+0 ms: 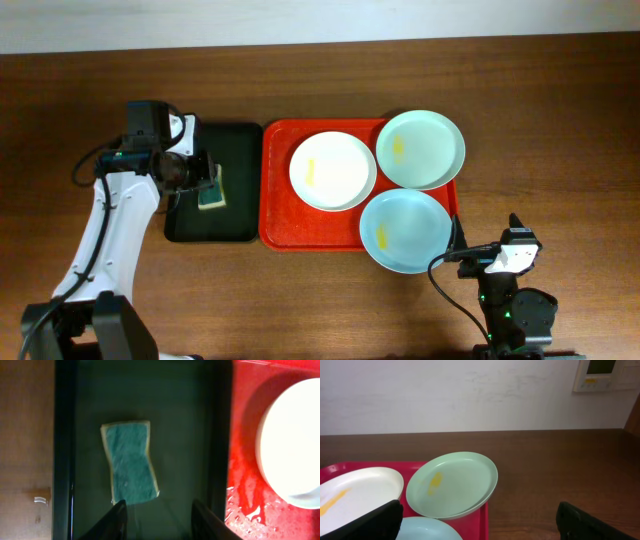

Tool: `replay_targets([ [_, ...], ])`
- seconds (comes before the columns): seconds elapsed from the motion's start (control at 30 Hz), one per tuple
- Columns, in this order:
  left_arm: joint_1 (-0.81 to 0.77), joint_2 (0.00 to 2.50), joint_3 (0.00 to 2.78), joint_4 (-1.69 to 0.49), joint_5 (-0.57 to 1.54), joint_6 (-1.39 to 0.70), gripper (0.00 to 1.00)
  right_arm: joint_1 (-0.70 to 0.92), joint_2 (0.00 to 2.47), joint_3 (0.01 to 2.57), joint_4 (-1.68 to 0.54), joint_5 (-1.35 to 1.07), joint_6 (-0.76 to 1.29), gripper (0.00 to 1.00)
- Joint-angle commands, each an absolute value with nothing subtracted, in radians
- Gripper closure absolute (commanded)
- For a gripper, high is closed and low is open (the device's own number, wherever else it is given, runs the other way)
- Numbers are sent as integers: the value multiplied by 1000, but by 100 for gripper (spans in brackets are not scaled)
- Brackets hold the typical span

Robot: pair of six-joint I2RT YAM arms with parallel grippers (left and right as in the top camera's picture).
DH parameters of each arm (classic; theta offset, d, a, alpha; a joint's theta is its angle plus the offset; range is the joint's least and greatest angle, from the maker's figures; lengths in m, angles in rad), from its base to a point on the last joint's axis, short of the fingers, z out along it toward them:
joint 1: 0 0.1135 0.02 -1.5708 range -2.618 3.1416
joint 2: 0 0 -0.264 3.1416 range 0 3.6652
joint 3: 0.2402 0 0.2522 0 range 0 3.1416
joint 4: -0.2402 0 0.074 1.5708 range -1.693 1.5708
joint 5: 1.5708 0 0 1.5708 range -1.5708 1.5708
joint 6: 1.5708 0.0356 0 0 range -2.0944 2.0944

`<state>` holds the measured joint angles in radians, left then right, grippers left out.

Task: Clean dirty plates on tray and stack at the side
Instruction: 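Move the left gripper over the green-yellow sponge on the black tray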

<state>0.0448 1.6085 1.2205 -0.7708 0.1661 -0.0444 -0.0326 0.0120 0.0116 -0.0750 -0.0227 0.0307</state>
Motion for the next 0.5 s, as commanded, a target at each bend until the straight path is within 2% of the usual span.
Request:
replay_targets([
  [0.0, 42, 1654, 1300, -849, 114, -120, 64, -27, 6, 6, -79, -14, 42, 2],
  [0.17, 42, 1759, 1497, -1035, 104, -119, 67, -27, 6, 6, -79, -14, 42, 1],
  [0.23, 39, 1792, 1504, -1033, 104, -120, 63, -27, 6, 6, -79, -14, 42, 1],
  [0.27, 38, 1807, 1504, -1032, 104, -120, 56, -27, 6, 6, -79, -14, 42, 2],
  [0.3, 37, 1822, 1504, -1032, 104, -119, 54, -27, 6, 6, -79, -14, 42, 2],
  [0.37, 37, 1848, 1504, -1031, 104, -119, 55, -27, 6, 6, -79, -14, 42, 2],
  [0.47, 37, 1880, 1504, -1011, 104, -120, 63, -27, 6, 6, -79, -14, 42, 2],
])
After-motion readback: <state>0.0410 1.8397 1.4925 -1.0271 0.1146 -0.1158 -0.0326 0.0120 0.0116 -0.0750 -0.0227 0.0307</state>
